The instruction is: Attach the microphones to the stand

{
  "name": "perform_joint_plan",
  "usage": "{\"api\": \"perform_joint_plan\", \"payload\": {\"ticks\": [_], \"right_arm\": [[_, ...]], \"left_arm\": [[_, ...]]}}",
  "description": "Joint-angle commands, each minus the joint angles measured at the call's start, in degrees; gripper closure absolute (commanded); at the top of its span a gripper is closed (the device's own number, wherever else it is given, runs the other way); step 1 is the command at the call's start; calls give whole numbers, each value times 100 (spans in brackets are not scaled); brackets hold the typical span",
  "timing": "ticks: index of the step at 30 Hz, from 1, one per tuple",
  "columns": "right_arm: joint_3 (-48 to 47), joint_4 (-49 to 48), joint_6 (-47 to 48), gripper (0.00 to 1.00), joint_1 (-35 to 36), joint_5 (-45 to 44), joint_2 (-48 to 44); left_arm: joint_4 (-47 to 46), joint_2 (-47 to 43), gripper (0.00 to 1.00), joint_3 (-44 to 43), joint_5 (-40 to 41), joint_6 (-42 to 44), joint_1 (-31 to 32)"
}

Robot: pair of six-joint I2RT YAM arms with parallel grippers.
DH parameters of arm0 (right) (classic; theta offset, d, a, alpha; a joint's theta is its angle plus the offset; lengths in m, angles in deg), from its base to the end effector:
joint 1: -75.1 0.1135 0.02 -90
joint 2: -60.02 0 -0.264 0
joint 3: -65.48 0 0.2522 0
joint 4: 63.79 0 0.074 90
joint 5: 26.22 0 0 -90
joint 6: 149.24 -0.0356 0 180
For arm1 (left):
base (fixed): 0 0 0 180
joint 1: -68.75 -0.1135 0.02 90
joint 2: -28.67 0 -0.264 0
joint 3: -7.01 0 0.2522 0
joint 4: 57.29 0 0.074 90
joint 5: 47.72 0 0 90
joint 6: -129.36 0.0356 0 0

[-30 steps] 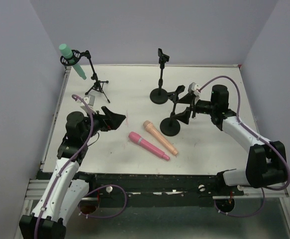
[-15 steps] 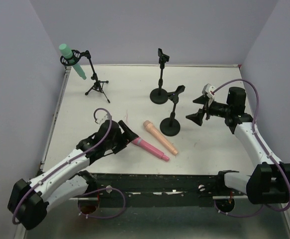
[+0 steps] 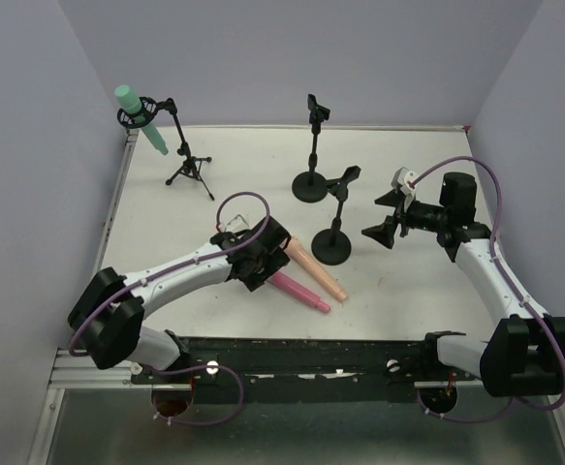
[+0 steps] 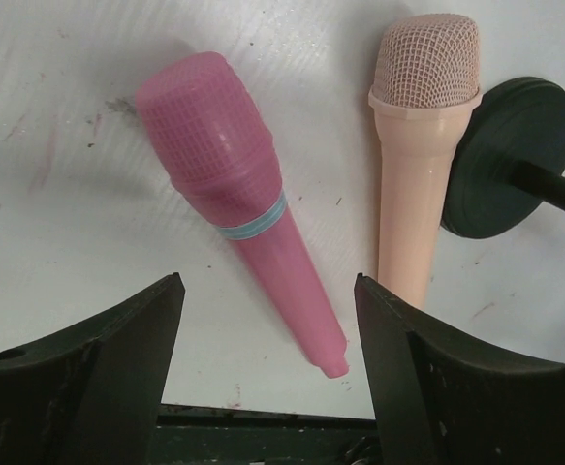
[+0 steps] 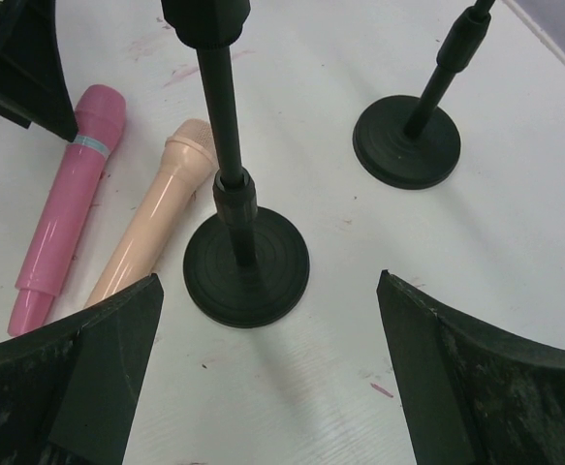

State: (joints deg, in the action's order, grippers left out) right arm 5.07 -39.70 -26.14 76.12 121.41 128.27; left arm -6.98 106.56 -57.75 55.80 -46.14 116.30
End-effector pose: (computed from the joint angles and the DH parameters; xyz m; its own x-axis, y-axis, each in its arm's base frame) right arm 0.2504 0.0345 0.2751 -0.0464 -0.2932 -0.9549 -0.8972 0.4326 -0.0893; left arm 0.1808 -0.1853 0.2172 -0.6922 -0.6793 -0.2435 -0.5511 0.7155 -0.4293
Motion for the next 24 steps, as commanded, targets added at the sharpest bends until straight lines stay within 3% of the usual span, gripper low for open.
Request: {"api": "perform_joint_plan", "payload": {"ticks": [1,21,24], "right_arm": [[-10,224,161,0,-23,-50,39],[-72,444,328,0,-23,82,66],[-72,470,346,0,-31,73,75]], "left_arm": [[739,700,23,-542,239,-537,254],[537,2064,43,-797,221,-969,475],[520,2055,58,-657,248,-1022,466]]}}
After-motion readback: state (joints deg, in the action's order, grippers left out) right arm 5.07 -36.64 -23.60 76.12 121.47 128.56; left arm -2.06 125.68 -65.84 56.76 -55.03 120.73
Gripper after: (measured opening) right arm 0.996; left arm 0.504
